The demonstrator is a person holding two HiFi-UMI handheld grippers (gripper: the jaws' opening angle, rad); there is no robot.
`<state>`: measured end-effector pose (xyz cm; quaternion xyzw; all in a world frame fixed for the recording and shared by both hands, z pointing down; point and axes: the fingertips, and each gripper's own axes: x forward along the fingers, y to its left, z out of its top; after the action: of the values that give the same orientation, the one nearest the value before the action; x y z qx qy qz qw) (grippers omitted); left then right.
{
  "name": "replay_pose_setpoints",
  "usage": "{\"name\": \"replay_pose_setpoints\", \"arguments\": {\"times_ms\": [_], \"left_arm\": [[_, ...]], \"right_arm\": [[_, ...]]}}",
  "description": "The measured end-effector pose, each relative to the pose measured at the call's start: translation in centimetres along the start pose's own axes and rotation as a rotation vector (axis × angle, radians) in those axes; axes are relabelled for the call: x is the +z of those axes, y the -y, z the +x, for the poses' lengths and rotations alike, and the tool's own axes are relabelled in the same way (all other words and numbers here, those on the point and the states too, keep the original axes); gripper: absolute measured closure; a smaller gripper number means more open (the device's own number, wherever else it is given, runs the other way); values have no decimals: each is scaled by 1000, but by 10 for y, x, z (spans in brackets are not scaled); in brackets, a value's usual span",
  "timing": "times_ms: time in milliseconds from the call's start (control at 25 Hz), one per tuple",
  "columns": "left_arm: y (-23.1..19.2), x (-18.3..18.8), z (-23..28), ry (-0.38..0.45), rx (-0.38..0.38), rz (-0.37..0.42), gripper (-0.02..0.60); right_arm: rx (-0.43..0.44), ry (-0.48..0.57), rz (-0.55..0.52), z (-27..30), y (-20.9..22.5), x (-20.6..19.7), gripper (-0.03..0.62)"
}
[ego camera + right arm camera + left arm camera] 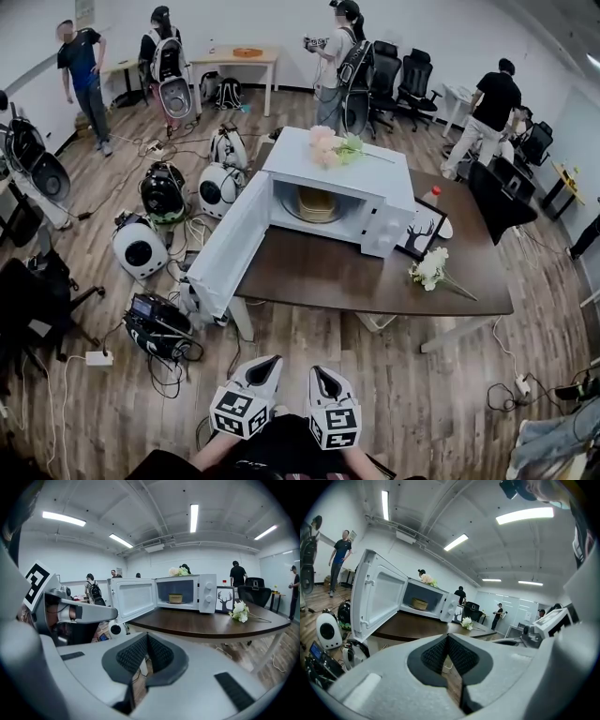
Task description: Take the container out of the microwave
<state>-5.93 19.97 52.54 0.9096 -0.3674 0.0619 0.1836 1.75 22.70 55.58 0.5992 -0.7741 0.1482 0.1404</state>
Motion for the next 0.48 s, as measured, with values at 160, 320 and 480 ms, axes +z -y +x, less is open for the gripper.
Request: {"name": "replay_pose_setpoints", "arguments": {"times_ms": [160,320,480], "left_arm": [[-5,7,10,5,8,6,572],[-11,11,26,3,12,10,572],[-16,17,49,0,-6,9,572]], "right_arm": [[28,-5,17,9,2,2,586],[33,1,27,19,11,6,586],[15,1,38,32,27,11,586]]}}
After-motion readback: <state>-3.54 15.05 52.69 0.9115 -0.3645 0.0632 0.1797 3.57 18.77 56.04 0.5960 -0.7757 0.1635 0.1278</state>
